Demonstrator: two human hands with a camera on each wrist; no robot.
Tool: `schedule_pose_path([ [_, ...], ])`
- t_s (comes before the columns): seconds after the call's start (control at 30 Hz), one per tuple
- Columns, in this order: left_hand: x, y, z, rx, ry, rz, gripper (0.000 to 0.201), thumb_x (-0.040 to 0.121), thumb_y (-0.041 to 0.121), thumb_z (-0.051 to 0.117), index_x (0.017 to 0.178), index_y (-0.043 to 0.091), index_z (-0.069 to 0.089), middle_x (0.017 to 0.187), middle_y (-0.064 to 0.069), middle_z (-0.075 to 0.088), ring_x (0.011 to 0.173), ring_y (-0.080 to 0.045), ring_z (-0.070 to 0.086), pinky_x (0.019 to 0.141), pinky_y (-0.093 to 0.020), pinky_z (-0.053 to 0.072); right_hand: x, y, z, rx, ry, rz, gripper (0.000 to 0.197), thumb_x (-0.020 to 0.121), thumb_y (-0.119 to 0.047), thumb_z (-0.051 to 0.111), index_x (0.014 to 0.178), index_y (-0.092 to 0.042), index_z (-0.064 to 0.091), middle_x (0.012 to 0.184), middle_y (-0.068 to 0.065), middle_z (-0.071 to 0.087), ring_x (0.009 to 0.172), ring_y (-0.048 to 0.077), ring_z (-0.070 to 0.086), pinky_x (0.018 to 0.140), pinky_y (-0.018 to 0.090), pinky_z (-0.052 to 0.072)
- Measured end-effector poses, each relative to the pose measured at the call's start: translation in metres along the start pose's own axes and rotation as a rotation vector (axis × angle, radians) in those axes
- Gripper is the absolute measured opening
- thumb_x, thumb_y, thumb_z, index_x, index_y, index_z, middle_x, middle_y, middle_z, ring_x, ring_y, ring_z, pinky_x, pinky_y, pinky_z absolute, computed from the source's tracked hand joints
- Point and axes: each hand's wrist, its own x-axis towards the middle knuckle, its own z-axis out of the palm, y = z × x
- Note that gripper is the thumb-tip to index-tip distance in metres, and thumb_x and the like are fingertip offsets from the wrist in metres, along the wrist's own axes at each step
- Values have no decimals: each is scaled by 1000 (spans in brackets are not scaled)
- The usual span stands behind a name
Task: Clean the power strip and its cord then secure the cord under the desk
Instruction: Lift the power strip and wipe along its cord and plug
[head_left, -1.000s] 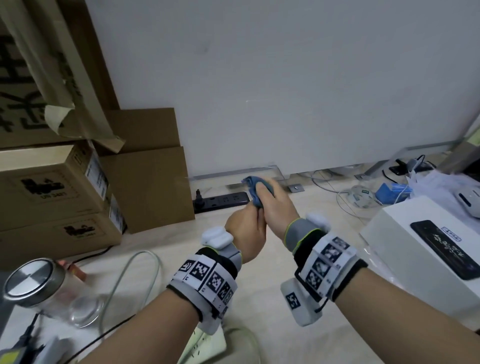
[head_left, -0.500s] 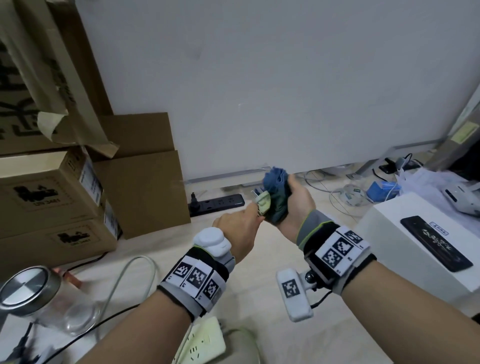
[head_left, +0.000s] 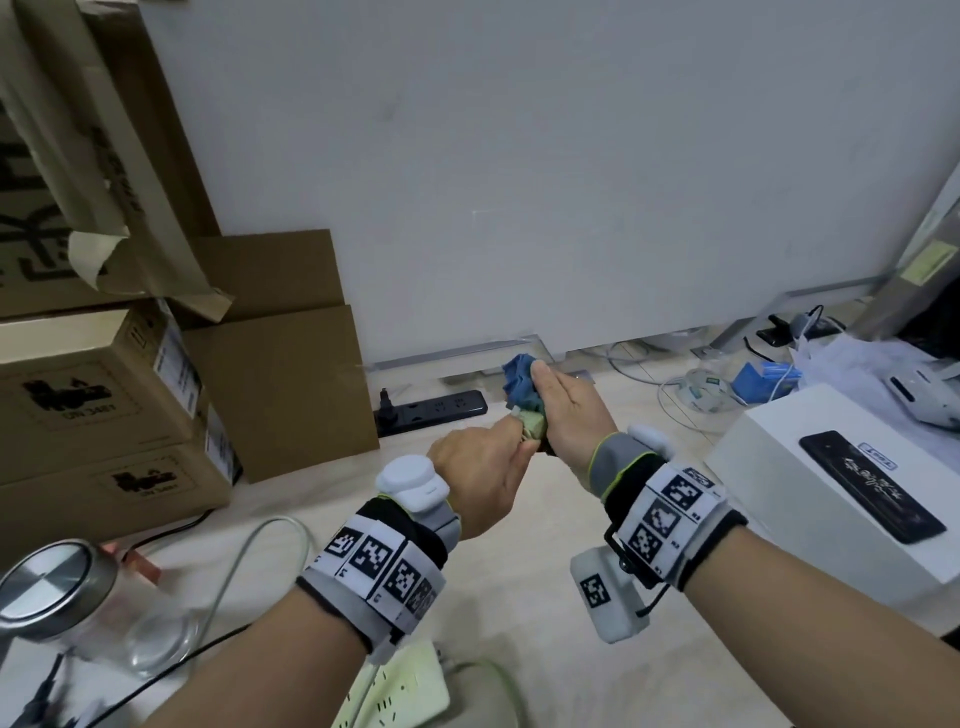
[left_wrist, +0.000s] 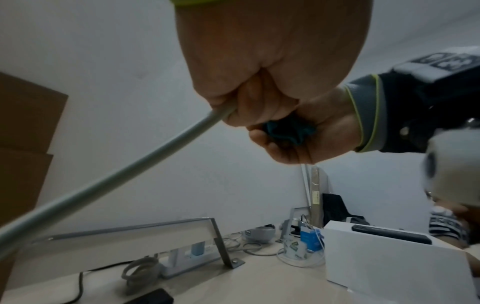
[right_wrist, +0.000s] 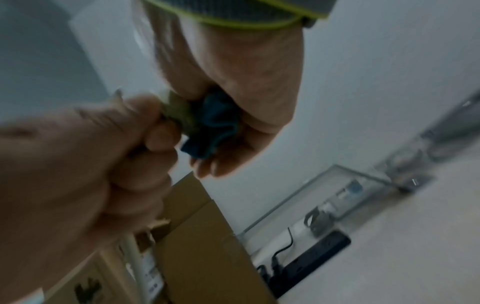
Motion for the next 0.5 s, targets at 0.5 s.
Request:
schedule_pose_path([
  [0.5, 18, 14, -2, 168, -70, -268, 15, 95, 24, 40, 95, 14, 52, 76, -4, 53, 66, -27, 45, 58, -33, 33, -11, 6, 13, -579, 50, 62, 47, 97, -41, 25, 74, -11, 53, 81, 14, 63, 81, 36, 61, 77, 41, 50],
])
